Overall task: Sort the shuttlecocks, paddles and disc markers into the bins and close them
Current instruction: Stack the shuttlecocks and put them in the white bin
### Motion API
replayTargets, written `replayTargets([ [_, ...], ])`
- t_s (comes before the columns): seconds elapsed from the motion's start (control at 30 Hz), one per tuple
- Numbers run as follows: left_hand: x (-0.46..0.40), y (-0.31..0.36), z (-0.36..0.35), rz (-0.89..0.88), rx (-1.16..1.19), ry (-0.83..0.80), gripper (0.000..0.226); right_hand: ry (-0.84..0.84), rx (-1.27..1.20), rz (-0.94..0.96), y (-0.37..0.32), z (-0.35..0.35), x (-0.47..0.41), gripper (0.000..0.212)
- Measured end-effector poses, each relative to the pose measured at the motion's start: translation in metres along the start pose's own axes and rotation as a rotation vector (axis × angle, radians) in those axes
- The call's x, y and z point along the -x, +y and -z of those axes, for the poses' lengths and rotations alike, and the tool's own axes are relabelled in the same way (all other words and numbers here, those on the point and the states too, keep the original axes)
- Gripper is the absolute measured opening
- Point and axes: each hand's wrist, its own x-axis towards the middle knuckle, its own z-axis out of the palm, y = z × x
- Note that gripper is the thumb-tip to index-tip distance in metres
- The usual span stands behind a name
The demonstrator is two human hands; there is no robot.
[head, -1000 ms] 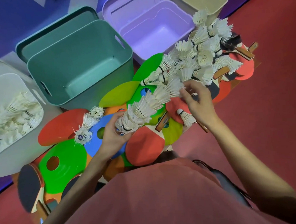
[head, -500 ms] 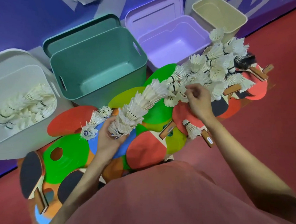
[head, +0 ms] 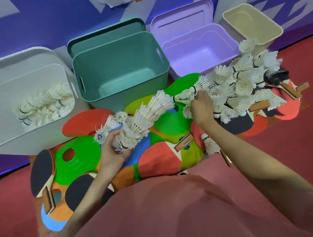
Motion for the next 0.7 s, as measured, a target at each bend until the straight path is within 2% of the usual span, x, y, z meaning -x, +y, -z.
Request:
replayTargets([
  [0.13, -0.001, 0.003, 0.001, -0.003, -0.011, 0.013, 0.056, 0.110, 0.060, 0.036, 0.003, 0.008, 0.002, 0.011],
  [0.2, -0.003, 0.001, 0.001, -0.004, -0.012, 0.025, 0.058, 0.167, -0.022, 0.068, 0.003, 0.021, 0.008, 0.006],
  [0.23, -0.004, 0.000, 0.001, -0.009, -0.020, 0.032, 0.057, 0.167, -0.114, 0.058, 0.005, 0.025, 0.010, 0.010],
  [0.37, -0.007, -0.001, 0.002, -0.019, -0.050, 0.046, 0.054, 0.077, -0.469, 0.002, 0.011, 0.035, 0.007, 0.022],
  [0.57, -0.009, -0.002, 0.002, -0.007, -0.067, 0.049, 0.054, 0.004, -0.851, -0.120, 0.013, 0.033, 0.001, 0.012],
  [0.63, -0.010, -0.001, 0.003, 0.000, -0.047, 0.044, 0.053, -0.001, -0.907, -0.115, 0.009, 0.033, 0.002, 0.024],
  [0.7, -0.010, 0.000, 0.004, 0.005, -0.030, 0.043, 0.053, -0.013, -0.894, -0.100, 0.006, 0.031, 0.001, 0.023],
])
